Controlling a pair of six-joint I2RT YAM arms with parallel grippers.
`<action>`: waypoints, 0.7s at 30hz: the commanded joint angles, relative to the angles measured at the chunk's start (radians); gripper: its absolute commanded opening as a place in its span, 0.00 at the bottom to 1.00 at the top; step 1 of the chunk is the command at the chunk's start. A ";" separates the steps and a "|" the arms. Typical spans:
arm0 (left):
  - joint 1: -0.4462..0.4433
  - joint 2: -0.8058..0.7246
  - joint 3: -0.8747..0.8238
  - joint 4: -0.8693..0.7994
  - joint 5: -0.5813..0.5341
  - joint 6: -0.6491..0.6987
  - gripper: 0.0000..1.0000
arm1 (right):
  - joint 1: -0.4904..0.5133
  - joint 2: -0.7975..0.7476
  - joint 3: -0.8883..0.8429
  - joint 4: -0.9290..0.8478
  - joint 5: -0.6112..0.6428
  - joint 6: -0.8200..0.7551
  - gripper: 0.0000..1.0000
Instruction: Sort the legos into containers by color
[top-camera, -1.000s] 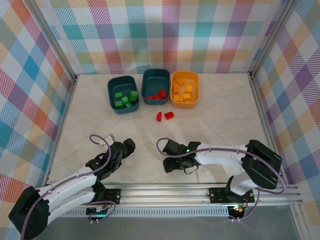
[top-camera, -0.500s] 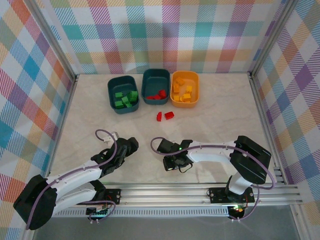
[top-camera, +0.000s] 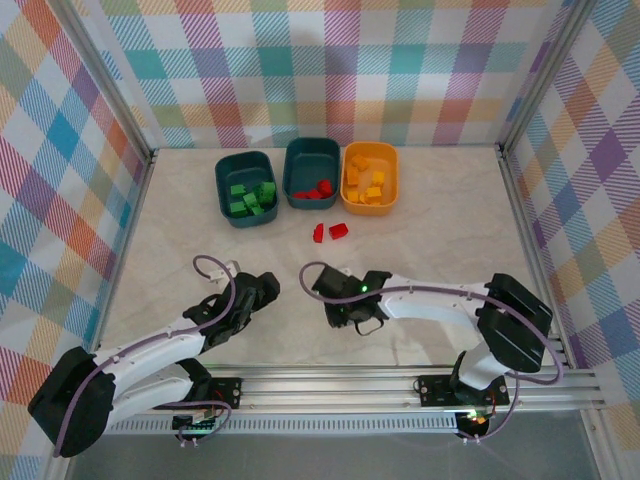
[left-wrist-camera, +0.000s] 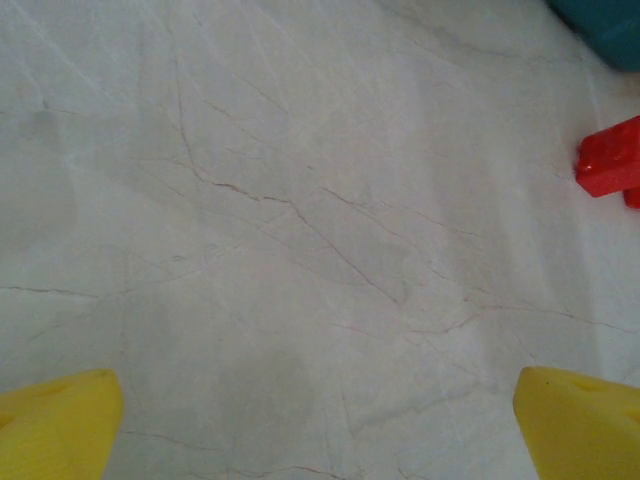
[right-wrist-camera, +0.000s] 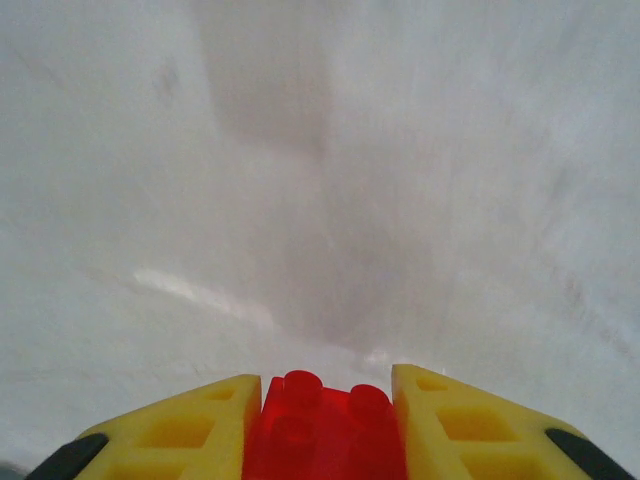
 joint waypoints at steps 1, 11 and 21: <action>0.006 0.025 0.037 0.039 0.043 0.021 1.00 | -0.129 -0.041 0.090 0.018 0.077 -0.149 0.30; 0.006 0.149 0.076 0.075 0.266 0.040 1.00 | -0.616 0.350 0.532 0.121 -0.076 -0.325 0.31; 0.006 -0.010 0.053 -0.059 0.245 0.066 1.00 | -0.719 0.726 1.111 -0.092 -0.153 -0.399 0.65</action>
